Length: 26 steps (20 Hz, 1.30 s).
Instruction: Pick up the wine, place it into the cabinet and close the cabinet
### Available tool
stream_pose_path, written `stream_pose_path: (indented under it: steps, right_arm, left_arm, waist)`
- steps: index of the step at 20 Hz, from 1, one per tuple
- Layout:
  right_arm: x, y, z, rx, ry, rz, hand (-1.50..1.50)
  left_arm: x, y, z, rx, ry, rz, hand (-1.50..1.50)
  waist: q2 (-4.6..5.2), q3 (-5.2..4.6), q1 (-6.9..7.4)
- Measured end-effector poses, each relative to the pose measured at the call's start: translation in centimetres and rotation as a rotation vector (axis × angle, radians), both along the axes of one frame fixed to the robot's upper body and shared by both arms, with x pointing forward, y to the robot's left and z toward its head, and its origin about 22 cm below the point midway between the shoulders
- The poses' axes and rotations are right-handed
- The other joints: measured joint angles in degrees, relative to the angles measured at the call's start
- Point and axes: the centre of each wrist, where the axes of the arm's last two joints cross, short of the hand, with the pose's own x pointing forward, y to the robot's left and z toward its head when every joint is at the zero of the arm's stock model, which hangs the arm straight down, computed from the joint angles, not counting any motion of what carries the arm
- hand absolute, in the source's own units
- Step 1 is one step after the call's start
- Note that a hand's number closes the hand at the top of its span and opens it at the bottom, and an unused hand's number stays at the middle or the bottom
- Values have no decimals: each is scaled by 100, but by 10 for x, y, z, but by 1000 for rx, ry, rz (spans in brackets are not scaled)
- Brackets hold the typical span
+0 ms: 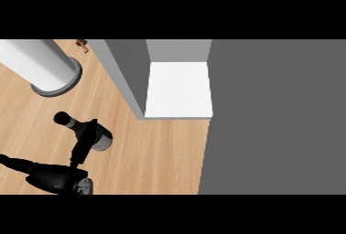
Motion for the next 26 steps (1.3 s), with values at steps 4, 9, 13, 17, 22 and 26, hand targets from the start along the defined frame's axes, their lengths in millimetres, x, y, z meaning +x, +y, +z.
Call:
stream_pose_path:
  steps: [4,9,13,17,22,26]
  right_arm:
    - [2,2,2,1,8,6,-150]
    - [0,1,-3,14,5,12,-150]
    - [1,-2,-2,12,-1,4,-150]
    - [3,1,-1,24,2,15,-150]
    - [2,1,-3,24,3,21,-150]
    - [2,2,-3,29,3,28,-150]
  left_arm:
    - [-5,-4,-7,-14,21,-15,-150]
    - [-6,-10,-10,-26,30,-43,-150]
    - [-1,-9,-12,-41,35,-46,-150]
    - [5,-3,-11,-57,39,-49,-150]
    - [9,-2,-11,-73,42,-53,-150]
    - [9,-3,-14,-85,53,-58,-150]
  waist:
    - [-1,-5,4]
    - [-4,-10,-2]
    - [-2,-13,-10]
    - [2,-18,-8]
    - [1,-21,-32]
    - [3,-27,-35]
